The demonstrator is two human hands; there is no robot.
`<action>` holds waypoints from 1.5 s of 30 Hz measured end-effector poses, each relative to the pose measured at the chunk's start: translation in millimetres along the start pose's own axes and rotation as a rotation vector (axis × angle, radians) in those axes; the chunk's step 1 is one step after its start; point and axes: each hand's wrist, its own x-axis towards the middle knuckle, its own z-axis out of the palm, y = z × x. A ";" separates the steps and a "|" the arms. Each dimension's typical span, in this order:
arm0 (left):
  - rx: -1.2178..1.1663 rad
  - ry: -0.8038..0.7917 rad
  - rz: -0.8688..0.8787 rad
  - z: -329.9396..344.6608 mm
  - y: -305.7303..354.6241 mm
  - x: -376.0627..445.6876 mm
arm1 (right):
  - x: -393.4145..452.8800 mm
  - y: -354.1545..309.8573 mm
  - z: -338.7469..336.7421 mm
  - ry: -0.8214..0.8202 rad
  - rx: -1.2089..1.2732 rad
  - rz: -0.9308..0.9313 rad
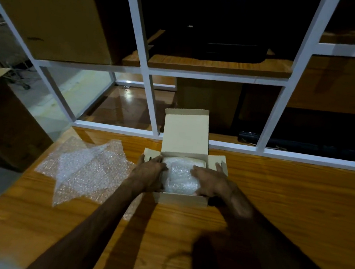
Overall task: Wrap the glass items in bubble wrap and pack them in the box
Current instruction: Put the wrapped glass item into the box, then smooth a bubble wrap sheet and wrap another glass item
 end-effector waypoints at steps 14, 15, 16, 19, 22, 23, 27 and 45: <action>-0.100 0.111 0.023 22.1 -5.8 -17.1 | 2.1 -2.1 4.2 0.002 0.059 0.080; -0.109 0.110 0.024 22.9 -5.4 -16.5 | 1.4 -4.8 7.0 0.010 0.062 0.097; -0.116 0.119 0.027 22.9 -5.3 -17.6 | -1.7 -8.7 9.3 0.018 0.042 0.108; -0.168 0.165 0.049 24.1 -6.1 -24.8 | -7.6 -16.3 17.1 0.090 -0.062 0.100; -0.333 0.249 0.095 30.9 -15.0 -39.8 | -8.4 -18.9 19.0 0.120 -0.082 0.127; -0.400 0.295 0.119 31.1 -18.5 -48.5 | -12.0 -21.8 14.6 0.121 -0.082 0.137; -0.521 0.482 0.144 41.3 -44.5 -92.4 | -26.9 -39.3 23.6 0.323 0.082 0.209; -0.198 0.291 0.125 108.0 -87.8 -142.8 | -71.7 -252.9 148.3 0.552 0.977 0.349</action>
